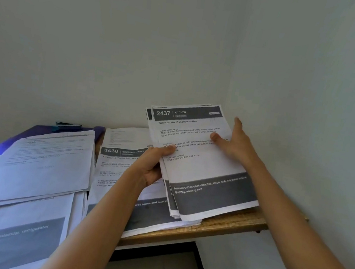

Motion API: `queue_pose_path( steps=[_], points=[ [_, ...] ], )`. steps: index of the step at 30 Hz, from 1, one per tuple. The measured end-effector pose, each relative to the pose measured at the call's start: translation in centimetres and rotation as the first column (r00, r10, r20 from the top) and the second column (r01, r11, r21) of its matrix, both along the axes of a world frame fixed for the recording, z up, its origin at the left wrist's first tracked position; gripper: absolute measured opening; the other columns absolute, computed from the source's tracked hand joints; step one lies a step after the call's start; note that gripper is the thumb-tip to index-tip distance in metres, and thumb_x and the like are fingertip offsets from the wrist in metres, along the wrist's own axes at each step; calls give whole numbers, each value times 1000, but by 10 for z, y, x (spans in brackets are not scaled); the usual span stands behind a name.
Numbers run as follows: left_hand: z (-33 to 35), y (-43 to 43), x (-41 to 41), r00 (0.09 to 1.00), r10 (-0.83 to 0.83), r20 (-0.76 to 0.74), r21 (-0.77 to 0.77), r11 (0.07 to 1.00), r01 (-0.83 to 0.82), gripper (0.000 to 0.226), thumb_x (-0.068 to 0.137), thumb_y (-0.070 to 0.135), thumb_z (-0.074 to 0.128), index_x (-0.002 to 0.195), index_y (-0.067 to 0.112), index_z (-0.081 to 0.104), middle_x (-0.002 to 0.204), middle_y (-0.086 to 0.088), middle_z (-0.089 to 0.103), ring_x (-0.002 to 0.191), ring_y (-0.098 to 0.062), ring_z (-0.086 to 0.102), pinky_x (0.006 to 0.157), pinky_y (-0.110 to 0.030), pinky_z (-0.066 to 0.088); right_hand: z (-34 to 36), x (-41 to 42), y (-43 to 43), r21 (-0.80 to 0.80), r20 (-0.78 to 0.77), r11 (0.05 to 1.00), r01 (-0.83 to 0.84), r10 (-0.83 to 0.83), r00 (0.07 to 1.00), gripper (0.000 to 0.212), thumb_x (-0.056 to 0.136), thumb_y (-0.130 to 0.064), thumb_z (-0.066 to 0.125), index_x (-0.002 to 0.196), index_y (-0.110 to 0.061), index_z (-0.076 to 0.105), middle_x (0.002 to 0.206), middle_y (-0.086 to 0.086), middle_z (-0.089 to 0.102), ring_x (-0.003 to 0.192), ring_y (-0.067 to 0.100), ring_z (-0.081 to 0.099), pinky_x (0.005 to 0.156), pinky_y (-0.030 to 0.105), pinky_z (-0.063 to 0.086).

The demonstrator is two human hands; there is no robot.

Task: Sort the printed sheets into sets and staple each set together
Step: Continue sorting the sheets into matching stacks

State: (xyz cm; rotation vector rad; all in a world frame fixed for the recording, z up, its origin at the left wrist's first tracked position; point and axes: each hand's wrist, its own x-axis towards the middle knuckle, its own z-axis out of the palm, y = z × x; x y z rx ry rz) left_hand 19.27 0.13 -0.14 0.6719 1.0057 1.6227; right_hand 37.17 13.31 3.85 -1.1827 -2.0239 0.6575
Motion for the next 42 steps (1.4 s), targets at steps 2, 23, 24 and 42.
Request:
queue_pose_path(
  steps=[2, 23, 24, 42],
  points=[
    [1, -2, -2, 1000, -21, -7, 0, 1000, 21, 27, 92, -3, 54, 116, 8, 60, 111, -15, 70, 92, -29, 69, 74, -43, 58, 2, 0, 9, -140, -118, 990, -24, 7, 993, 82, 84, -44, 68, 146, -9, 27, 144, 12, 44, 126, 30, 48, 101, 37, 40],
    [5, -3, -37, 952, 296, -79, -3, 955, -297, 14, 97, 11, 54, 108, 15, 61, 90, -10, 73, 71, -25, 72, 53, -41, 60, -40, -7, 27, -379, -694, 769, -514, 131, 708, 86, 39, -24, 92, 115, 2, 61, 91, 9, 74, 80, 23, 72, 66, 35, 60],
    [5, -3, -37, 951, 297, -87, 6, 955, -298, 15, 97, 10, 55, 109, 15, 61, 89, -10, 74, 70, -25, 73, 53, -41, 59, -40, -7, 26, -375, -704, 778, -504, 115, 701, 77, 49, -17, 86, 118, 3, 59, 91, 9, 74, 80, 24, 72, 67, 37, 61],
    [2, -3, -39, 924, 369, -100, 5, 929, -370, 20, 97, 34, 55, 106, 18, 62, 88, -5, 74, 73, -23, 72, 58, -38, 58, -45, -2, 33, -302, -695, 887, -349, 45, 717, 16, 77, 6, 70, 86, -7, 66, 72, 0, 74, 69, 14, 70, 58, 23, 57]
  ],
)
